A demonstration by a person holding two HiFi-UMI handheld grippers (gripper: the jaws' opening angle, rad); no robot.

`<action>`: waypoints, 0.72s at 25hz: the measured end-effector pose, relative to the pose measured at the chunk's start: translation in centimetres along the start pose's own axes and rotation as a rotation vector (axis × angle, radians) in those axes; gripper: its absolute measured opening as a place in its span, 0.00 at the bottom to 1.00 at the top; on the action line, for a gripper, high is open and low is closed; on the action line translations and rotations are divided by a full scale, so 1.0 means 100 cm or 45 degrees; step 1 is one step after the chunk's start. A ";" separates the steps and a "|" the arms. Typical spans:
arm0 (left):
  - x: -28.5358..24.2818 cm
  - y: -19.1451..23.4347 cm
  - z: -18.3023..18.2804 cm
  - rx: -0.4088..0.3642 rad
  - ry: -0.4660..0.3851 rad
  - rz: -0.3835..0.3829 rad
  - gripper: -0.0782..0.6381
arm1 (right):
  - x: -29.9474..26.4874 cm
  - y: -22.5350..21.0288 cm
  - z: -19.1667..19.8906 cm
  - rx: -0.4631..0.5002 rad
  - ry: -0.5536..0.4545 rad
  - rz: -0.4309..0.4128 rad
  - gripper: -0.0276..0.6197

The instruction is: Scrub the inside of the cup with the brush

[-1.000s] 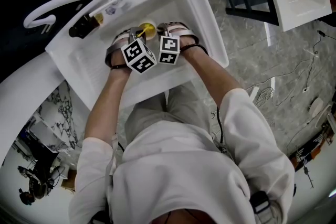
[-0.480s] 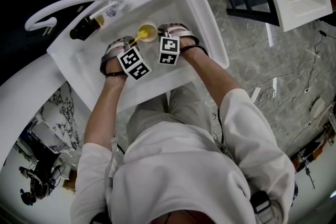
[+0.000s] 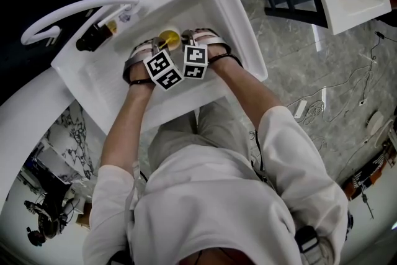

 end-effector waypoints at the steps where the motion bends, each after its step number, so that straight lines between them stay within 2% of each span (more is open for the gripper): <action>1: 0.001 0.006 0.000 0.021 -0.001 -0.011 0.16 | 0.000 0.000 0.000 -0.003 -0.001 -0.001 0.12; 5: 0.004 0.020 0.013 0.087 0.026 -0.029 0.17 | -0.001 -0.001 0.002 -0.016 0.000 -0.007 0.12; 8: 0.005 0.016 0.025 0.091 0.064 -0.021 0.17 | -0.002 -0.001 0.001 -0.019 -0.003 -0.011 0.12; 14: 0.004 -0.005 0.032 -0.027 0.140 0.031 0.16 | 0.000 -0.004 -0.003 -0.023 -0.009 -0.009 0.12; 18: 0.001 -0.017 0.022 -0.090 0.124 0.066 0.16 | 0.000 -0.003 -0.001 -0.015 -0.002 -0.011 0.12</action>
Point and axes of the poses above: the fingertips, and each gripper's own axes: x backward along the fingers, y to its left, z out of its underside, the point moved 7 cm from there along x, backward along the fingers, and after that the axes turned 12 degrees about -x, right-handed, at the moved point
